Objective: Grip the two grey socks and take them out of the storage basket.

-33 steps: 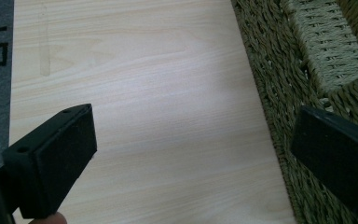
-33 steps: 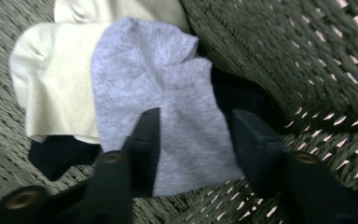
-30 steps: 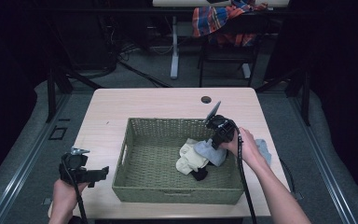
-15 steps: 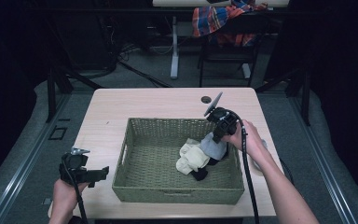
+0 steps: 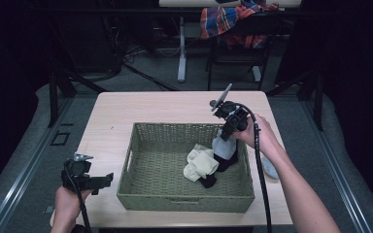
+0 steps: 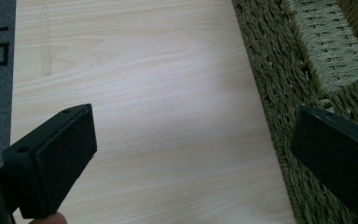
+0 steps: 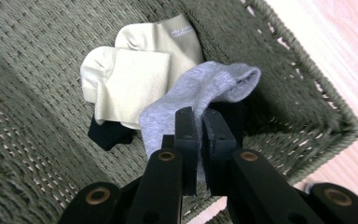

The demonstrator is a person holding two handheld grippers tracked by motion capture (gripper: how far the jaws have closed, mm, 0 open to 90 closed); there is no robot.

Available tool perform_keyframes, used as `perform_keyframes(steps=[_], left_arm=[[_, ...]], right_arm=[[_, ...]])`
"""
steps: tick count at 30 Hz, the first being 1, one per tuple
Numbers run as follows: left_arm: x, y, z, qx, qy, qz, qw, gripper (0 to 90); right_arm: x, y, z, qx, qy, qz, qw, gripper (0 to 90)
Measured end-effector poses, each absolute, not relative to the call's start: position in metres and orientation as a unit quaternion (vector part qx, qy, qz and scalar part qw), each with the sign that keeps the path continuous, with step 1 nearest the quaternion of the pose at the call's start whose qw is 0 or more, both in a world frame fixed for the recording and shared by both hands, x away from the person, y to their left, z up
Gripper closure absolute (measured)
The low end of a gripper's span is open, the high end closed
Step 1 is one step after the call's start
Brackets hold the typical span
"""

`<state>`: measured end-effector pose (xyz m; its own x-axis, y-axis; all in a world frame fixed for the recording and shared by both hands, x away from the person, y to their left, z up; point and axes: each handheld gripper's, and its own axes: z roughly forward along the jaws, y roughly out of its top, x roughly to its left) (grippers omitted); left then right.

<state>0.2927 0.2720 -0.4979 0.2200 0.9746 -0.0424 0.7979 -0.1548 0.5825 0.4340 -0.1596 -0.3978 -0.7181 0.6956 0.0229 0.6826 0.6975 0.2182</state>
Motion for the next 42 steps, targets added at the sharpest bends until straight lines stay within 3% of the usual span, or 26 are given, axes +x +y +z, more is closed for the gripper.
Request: perform_keyframes(steps=[27, 42], left_arm=[[0.293, 0.272, -0.498, 0.739, 0.6, 0.176, 0.252, 0.6], [0.293, 0.272, -0.498, 0.738, 0.6, 0.177, 0.252, 0.7]], right_arm=[[0.434, -0.158, -0.334, 0.366, 0.919, 0.13, 0.063, 85.4], [0.428, -0.212, -0.315, 0.409, 0.899, 0.135, 0.084, 85.3]])
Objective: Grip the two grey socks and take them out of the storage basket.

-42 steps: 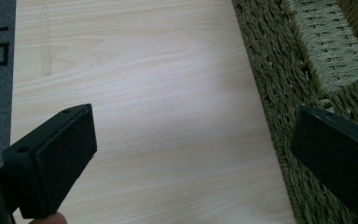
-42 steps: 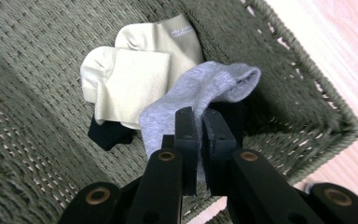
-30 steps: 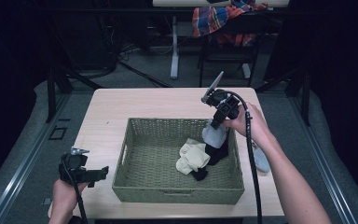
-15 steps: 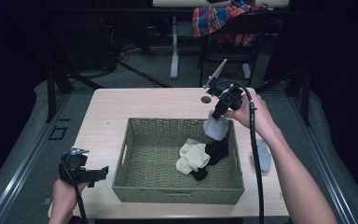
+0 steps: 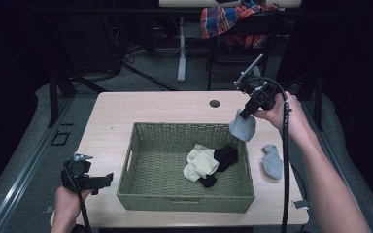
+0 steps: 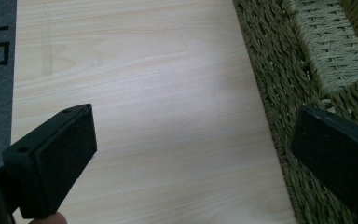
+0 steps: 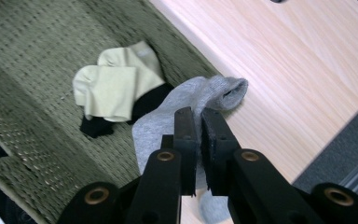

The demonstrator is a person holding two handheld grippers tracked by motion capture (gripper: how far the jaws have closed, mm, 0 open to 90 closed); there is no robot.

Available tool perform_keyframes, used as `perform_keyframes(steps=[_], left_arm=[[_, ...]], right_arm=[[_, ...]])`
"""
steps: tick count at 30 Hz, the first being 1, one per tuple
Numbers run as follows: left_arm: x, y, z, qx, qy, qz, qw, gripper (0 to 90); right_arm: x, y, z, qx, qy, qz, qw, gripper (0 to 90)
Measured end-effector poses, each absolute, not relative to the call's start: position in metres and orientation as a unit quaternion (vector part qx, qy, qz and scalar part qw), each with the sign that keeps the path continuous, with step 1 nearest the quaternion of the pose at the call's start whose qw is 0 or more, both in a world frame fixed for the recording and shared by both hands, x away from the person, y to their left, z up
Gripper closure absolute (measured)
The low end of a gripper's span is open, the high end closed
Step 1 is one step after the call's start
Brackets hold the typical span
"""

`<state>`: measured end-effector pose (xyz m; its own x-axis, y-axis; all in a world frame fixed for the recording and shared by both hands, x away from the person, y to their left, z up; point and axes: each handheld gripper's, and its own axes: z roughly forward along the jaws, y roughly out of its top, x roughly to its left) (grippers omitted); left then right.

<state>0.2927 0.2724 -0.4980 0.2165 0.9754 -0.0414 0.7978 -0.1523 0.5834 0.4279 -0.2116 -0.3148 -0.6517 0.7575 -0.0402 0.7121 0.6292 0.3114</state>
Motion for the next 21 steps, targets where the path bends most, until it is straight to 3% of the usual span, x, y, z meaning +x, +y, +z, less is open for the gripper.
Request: perform_keyframes(steps=[12, 21], left_arm=[[0.293, 0.272, -0.498, 0.737, 0.603, 0.176, 0.25, 0.6], [0.293, 0.272, -0.498, 0.737, 0.603, 0.176, 0.25, 0.6]], right_arm=[[0.419, -0.273, -0.323, 0.458, 0.874, 0.133, 0.09, 85.7], [0.418, -0.299, -0.353, 0.486, 0.862, 0.118, 0.084, 85.7]])
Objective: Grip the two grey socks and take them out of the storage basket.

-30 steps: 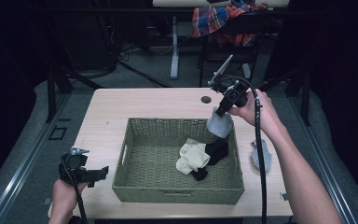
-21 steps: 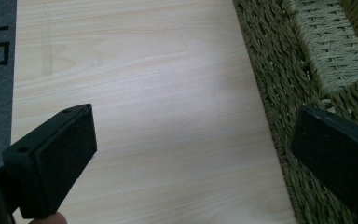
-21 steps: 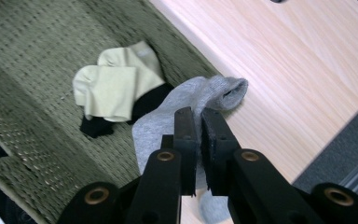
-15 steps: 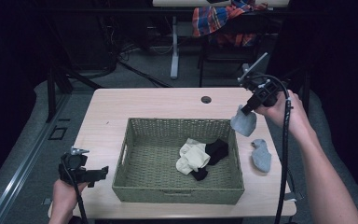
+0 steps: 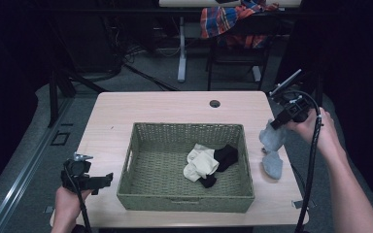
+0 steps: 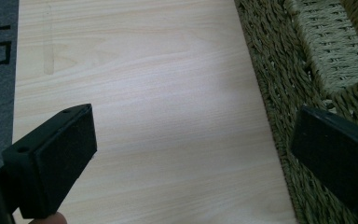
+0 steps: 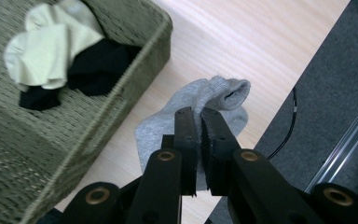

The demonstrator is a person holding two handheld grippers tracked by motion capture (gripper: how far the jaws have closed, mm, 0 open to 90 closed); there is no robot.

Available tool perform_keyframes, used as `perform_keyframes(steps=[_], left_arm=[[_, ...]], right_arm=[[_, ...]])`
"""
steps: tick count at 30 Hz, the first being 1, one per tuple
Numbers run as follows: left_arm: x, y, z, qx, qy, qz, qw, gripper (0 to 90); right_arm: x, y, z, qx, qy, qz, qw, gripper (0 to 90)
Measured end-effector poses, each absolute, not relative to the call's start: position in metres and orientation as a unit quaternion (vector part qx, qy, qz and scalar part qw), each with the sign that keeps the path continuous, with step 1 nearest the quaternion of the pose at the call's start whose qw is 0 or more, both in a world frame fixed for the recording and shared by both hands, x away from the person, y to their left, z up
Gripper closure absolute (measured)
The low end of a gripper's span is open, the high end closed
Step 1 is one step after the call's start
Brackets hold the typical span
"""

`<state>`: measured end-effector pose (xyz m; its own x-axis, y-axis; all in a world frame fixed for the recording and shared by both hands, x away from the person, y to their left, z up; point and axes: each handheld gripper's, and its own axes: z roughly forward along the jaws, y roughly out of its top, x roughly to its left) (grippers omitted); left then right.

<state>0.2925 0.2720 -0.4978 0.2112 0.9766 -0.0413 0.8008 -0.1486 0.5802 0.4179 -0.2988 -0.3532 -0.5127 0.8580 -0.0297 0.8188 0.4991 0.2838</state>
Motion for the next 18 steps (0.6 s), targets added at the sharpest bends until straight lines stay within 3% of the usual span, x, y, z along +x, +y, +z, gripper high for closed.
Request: perform_keyframes(steps=[8, 18], left_arm=[[0.293, 0.272, -0.498, 0.738, 0.602, 0.176, 0.249, 0.6], [0.293, 0.272, -0.498, 0.738, 0.602, 0.177, 0.249, 0.6]], right_arm=[[0.421, -0.305, -0.407, 0.503, 0.855, 0.108, 0.065, 85.7], [0.425, -0.306, -0.446, 0.513, 0.85, 0.107, 0.052, 85.4]])
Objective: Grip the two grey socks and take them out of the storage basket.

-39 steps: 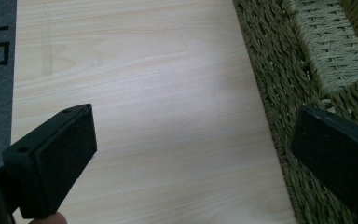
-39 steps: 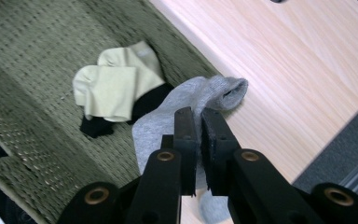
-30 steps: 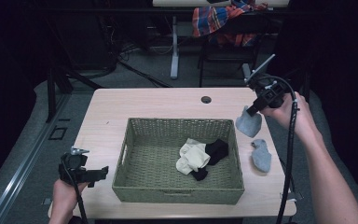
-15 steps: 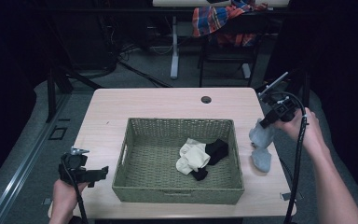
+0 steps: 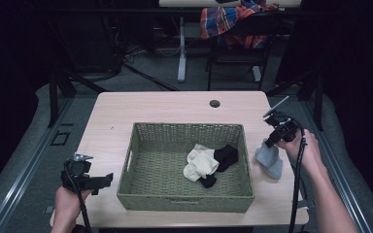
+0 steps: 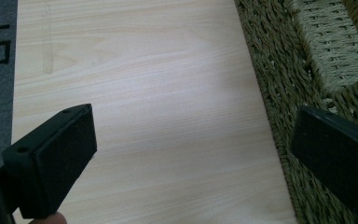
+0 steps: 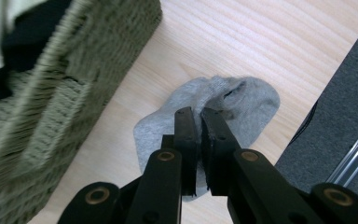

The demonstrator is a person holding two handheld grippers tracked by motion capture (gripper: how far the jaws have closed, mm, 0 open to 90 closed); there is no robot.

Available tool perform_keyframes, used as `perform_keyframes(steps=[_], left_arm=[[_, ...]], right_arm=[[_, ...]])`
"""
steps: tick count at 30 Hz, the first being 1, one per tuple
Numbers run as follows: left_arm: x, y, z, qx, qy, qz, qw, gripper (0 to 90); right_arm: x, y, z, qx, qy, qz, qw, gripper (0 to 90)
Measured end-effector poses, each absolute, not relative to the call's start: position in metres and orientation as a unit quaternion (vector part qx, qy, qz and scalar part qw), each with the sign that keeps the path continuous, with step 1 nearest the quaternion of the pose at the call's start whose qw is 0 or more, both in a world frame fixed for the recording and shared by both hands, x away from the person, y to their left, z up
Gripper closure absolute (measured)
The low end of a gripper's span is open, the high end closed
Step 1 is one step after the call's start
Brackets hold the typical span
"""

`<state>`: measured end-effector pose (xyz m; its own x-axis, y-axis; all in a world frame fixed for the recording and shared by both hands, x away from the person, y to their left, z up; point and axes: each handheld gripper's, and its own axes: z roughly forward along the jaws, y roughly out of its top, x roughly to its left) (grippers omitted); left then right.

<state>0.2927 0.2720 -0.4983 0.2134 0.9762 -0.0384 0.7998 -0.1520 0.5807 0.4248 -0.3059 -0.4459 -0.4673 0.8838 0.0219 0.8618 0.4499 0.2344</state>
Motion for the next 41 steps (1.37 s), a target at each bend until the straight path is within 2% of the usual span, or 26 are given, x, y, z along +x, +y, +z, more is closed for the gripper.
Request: perform_keyframes(steps=[11, 16, 18, 19, 20, 21, 22, 23, 26, 29, 33, 37, 41], left_arm=[[0.293, 0.272, -0.498, 0.738, 0.602, 0.177, 0.249, 0.6], [0.292, 0.273, -0.498, 0.739, 0.601, 0.176, 0.249, 0.6], [0.292, 0.272, -0.498, 0.739, 0.601, 0.176, 0.249, 0.6], [0.292, 0.272, -0.498, 0.739, 0.601, 0.176, 0.249, 0.6], [0.292, 0.272, -0.498, 0.739, 0.601, 0.176, 0.249, 0.6], [0.293, 0.272, -0.498, 0.739, 0.601, 0.176, 0.249, 0.6], [0.292, 0.272, -0.498, 0.738, 0.601, 0.176, 0.249, 0.6], [0.292, 0.272, -0.498, 0.738, 0.601, 0.176, 0.249, 0.6], [0.292, 0.272, -0.498, 0.737, 0.602, 0.176, 0.249, 0.6], [0.292, 0.272, -0.498, 0.737, 0.602, 0.177, 0.249, 0.6], [0.293, 0.271, -0.497, 0.738, 0.601, 0.178, 0.251, 0.6], [0.293, 0.271, -0.497, 0.739, 0.599, 0.18, 0.251, 0.6], [0.293, 0.272, -0.497, 0.736, 0.602, 0.181, 0.252, 0.6]], right_arm=[[0.426, -0.309, -0.465, 0.519, 0.848, 0.098, 0.043, 82.0], [0.419, -0.309, -0.463, 0.524, 0.843, 0.108, 0.057, 73.1], [0.414, -0.311, -0.458, 0.526, 0.84, 0.113, 0.063, 65.6], [0.407, -0.313, -0.452, 0.529, 0.837, 0.121, 0.071, 57.3], [0.407, -0.313, -0.452, 0.529, 0.837, 0.121, 0.071, 57.3], [0.405, -0.314, -0.45, 0.529, 0.837, 0.121, 0.075, 52.7], [0.396, -0.317, -0.443, 0.532, 0.833, 0.127, 0.085, 42.7], [0.396, -0.317, -0.443, 0.532, 0.833, 0.127, 0.085, 42.7], [0.381, -0.322, -0.434, 0.53, 0.831, 0.141, 0.093, 30.9], [0.361, -0.328, -0.43, 0.532, 0.827, 0.153, 0.102, 15.4], [0.347, -0.331, -0.432, 0.528, 0.824, 0.171, 0.117, 13.9], [0.343, -0.332, -0.435, 0.525, 0.826, 0.173, 0.11, 13.2], [0.342, -0.34, -0.44, 0.527, 0.821, 0.18, 0.127, 13.3]])
